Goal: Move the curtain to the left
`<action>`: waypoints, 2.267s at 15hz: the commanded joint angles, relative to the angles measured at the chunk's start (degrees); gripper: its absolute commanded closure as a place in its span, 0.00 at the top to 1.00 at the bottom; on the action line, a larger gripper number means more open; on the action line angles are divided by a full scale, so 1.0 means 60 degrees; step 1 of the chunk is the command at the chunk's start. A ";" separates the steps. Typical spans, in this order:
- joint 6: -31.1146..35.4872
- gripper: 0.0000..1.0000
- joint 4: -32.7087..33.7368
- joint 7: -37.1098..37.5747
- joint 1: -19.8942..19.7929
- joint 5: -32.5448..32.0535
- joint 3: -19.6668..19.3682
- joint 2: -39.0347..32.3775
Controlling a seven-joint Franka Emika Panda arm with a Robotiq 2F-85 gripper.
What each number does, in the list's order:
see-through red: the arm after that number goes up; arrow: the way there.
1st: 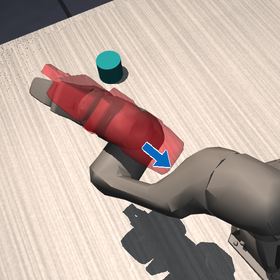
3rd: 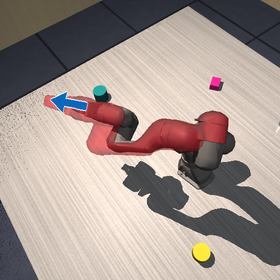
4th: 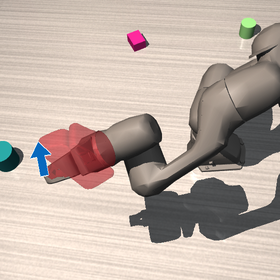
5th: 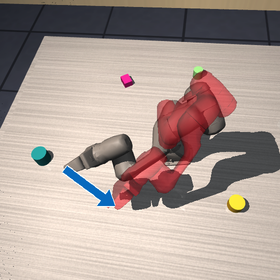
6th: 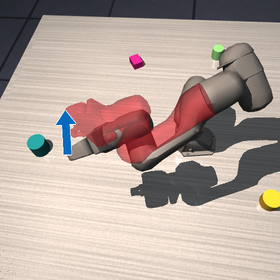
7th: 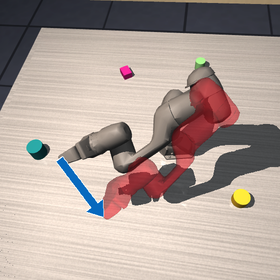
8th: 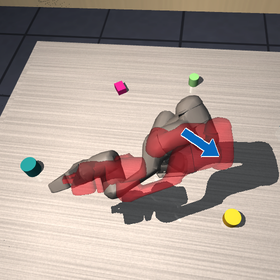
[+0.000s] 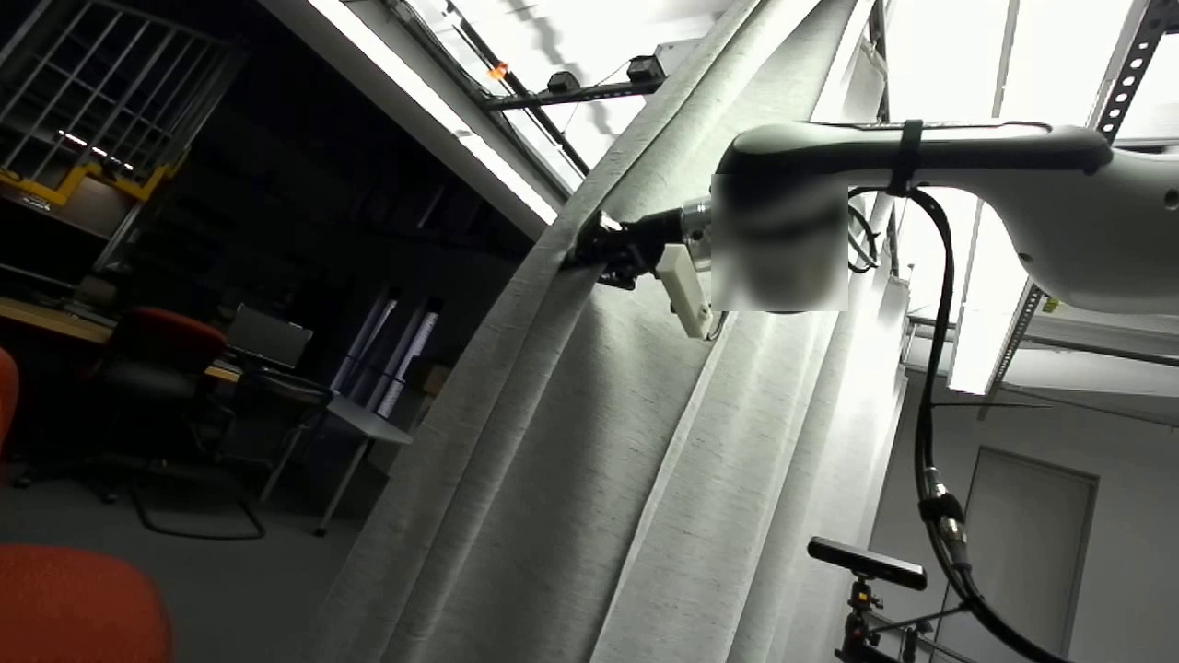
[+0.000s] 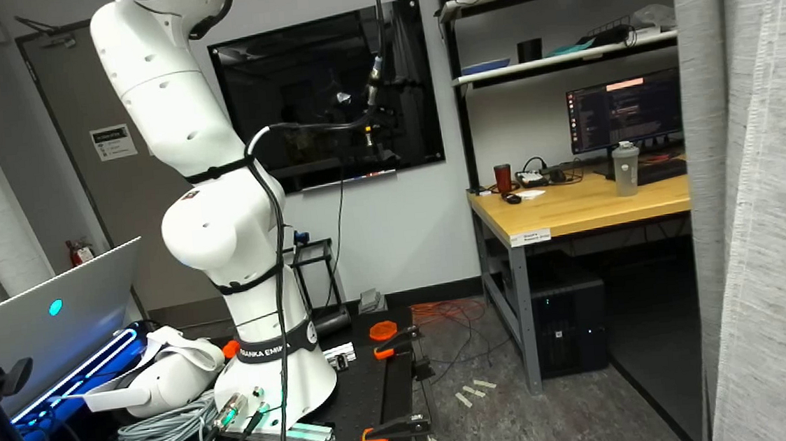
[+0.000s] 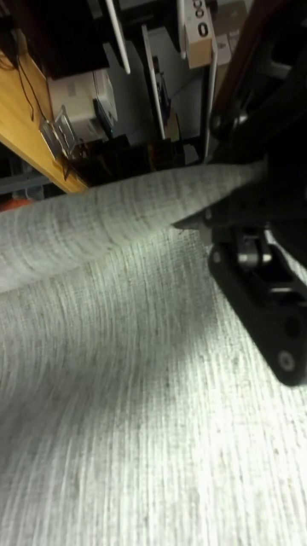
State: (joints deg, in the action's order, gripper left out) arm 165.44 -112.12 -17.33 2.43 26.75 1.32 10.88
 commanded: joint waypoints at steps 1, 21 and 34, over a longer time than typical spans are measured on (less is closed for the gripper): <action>0.0417 0.01 -0.0877 0.0558 0.0483 -0.0186 0.1016 0.0745; -0.2090 0.01 -0.0243 0.4554 0.3397 -0.2553 0.4543 0.2218; -0.3191 0.01 0.0292 0.4916 0.3466 -0.3424 0.5243 0.2890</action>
State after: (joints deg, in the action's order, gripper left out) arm 147.95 -112.03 9.67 24.22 8.67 30.03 29.39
